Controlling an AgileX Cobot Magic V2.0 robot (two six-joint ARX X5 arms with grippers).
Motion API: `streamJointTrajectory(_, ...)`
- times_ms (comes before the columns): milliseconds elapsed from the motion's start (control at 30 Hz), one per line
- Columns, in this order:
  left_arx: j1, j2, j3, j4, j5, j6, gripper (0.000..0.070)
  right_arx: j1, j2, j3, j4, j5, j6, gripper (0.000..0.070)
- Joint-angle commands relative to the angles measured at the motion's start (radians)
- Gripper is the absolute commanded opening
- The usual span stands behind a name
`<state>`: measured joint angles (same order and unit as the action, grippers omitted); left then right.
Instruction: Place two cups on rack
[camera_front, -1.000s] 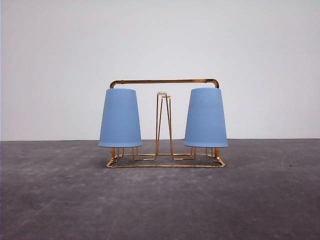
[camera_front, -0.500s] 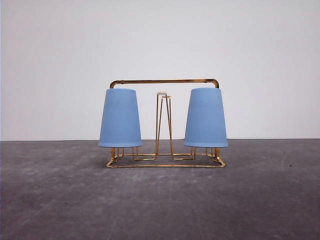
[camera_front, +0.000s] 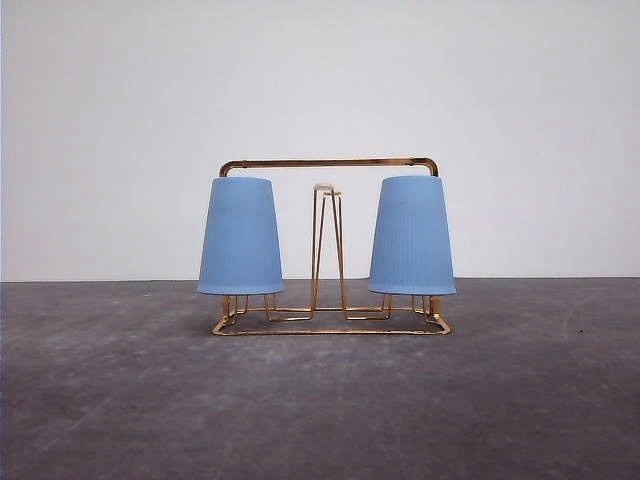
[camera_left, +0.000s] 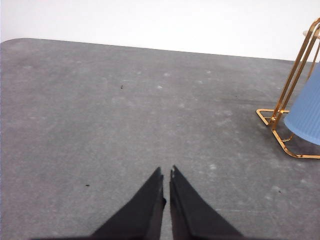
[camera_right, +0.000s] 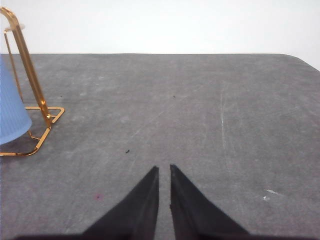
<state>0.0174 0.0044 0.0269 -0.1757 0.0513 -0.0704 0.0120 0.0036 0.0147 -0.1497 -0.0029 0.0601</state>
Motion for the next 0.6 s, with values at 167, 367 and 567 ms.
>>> streamJointTrajectory(167, 0.000, -0.001, -0.014, 0.013, 0.000, 0.006, 0.0000, -0.001, 0.000, -0.003, 0.009, 0.003, 0.011, 0.0038)
streamJointTrajectory(367, 0.000, -0.001, -0.014, 0.013, 0.000, 0.006, 0.0000, -0.001, 0.000, -0.003, 0.009, 0.003, 0.011, 0.0038)
streamJointTrajectory(567, 0.000, -0.001, -0.014, 0.013, 0.000, 0.006, 0.0000, -0.001, 0.000, -0.003, 0.009, 0.003, 0.011, 0.0038)
